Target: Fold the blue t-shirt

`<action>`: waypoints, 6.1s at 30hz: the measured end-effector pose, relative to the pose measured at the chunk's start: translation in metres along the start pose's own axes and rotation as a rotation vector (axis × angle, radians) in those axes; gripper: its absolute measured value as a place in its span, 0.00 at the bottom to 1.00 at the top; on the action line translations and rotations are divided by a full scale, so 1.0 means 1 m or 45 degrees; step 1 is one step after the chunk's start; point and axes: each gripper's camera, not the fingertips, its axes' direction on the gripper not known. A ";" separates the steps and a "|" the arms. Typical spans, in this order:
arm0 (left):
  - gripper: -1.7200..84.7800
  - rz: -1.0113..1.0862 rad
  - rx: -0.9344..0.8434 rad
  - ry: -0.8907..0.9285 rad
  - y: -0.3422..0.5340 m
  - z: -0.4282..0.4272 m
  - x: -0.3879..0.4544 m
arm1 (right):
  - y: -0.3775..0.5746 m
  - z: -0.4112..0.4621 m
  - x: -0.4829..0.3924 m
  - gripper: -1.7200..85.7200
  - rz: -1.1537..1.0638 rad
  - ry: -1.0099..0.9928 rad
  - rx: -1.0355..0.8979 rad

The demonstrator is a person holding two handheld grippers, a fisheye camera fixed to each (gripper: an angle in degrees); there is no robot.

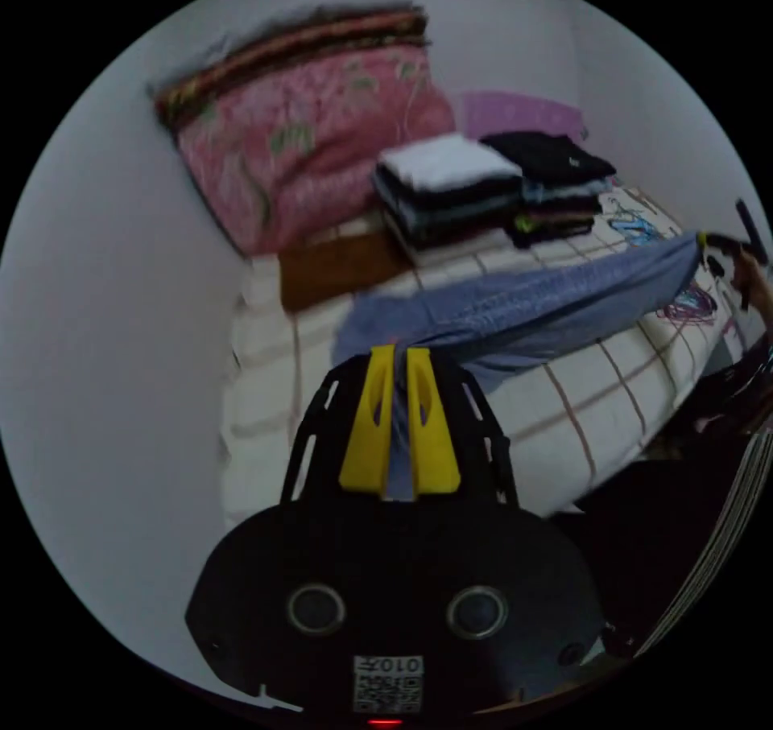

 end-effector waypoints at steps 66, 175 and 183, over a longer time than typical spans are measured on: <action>0.14 -0.536 -0.439 0.486 0.154 0.277 -0.247 | 0.001 0.162 0.002 0.09 -0.077 0.260 -0.309; 0.11 -0.575 0.002 0.435 -0.240 0.445 -0.476 | -0.503 0.369 0.073 0.11 0.051 0.531 -0.153; 0.09 -0.639 -0.356 0.428 -0.102 0.394 -0.383 | -0.394 0.392 0.026 0.11 0.156 0.478 -0.394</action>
